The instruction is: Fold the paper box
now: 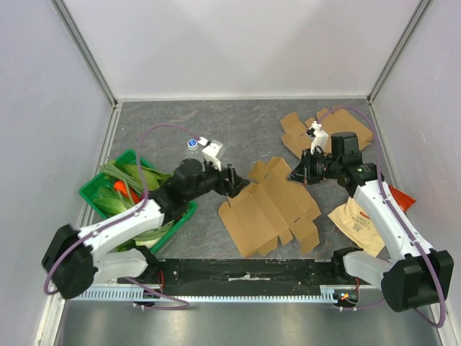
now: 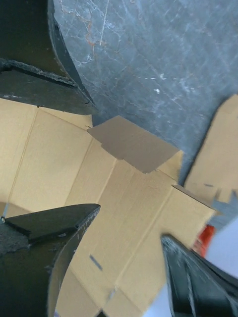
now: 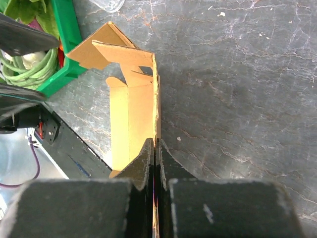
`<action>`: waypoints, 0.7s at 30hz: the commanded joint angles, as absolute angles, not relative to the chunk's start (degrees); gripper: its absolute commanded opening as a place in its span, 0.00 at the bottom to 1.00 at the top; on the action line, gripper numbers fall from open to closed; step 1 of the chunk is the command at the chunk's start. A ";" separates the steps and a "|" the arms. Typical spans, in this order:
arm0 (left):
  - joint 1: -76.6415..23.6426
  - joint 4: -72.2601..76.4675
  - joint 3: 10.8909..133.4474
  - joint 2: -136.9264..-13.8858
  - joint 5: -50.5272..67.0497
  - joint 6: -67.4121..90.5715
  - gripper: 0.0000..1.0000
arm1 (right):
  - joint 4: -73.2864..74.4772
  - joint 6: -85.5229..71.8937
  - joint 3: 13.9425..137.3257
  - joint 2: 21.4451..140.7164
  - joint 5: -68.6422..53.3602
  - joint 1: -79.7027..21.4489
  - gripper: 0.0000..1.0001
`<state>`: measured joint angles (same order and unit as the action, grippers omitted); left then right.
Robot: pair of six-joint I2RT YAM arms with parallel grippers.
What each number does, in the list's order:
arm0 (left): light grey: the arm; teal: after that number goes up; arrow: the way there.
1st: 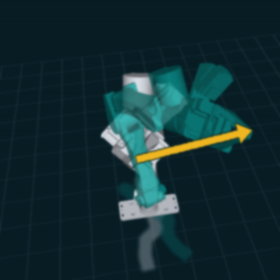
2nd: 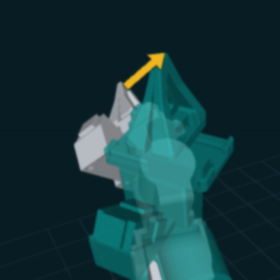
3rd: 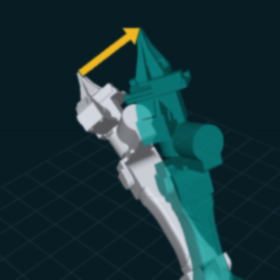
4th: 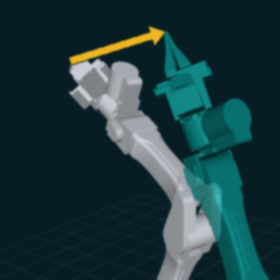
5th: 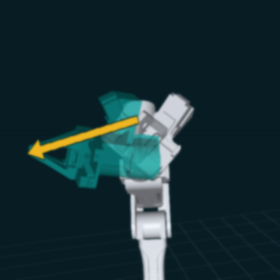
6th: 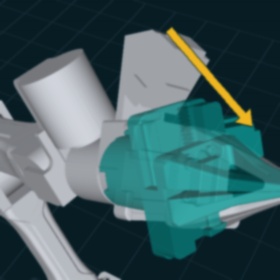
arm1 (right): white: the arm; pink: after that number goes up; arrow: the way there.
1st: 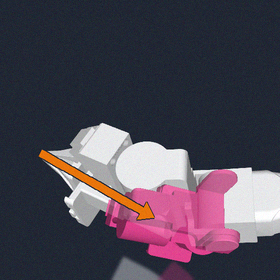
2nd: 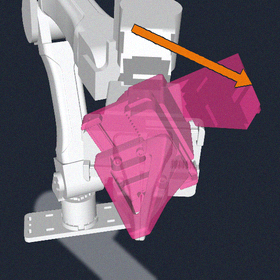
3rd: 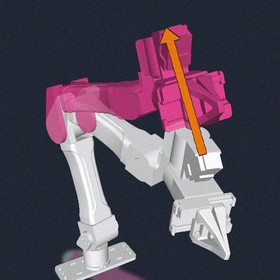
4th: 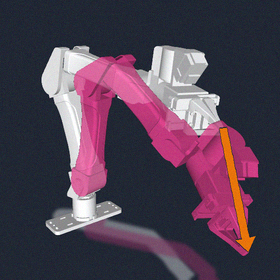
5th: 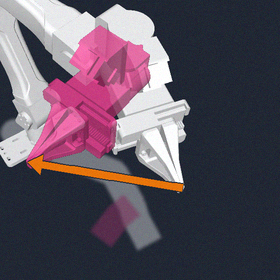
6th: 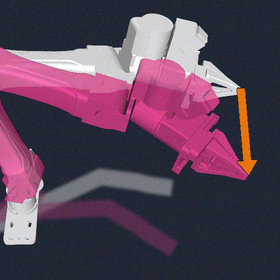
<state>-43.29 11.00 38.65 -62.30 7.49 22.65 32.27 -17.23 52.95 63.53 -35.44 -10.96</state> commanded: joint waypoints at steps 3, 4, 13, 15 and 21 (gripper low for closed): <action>-47.90 11.34 46.04 -72.94 0.09 12.75 0.79 | 33.84 -13.28 57.04 66.35 -33.49 -12.30 0.00; -47.90 10.82 46.66 -74.60 -2.87 12.66 0.78 | 33.92 -13.18 57.48 66.71 -32.96 -12.48 0.00; -47.20 11.95 49.92 -82.26 -9.84 9.49 0.65 | 33.93 -10.29 60.99 72.15 -25.06 -18.36 0.00; -46.85 11.69 50.53 -84.11 -10.10 9.58 0.48 | 33.93 -9.67 61.78 73.39 -22.87 -19.16 0.00; -46.85 12.39 47.55 -81.67 -10.72 11.51 0.12 | 31.21 -5.11 63.20 73.92 -10.74 -25.56 0.00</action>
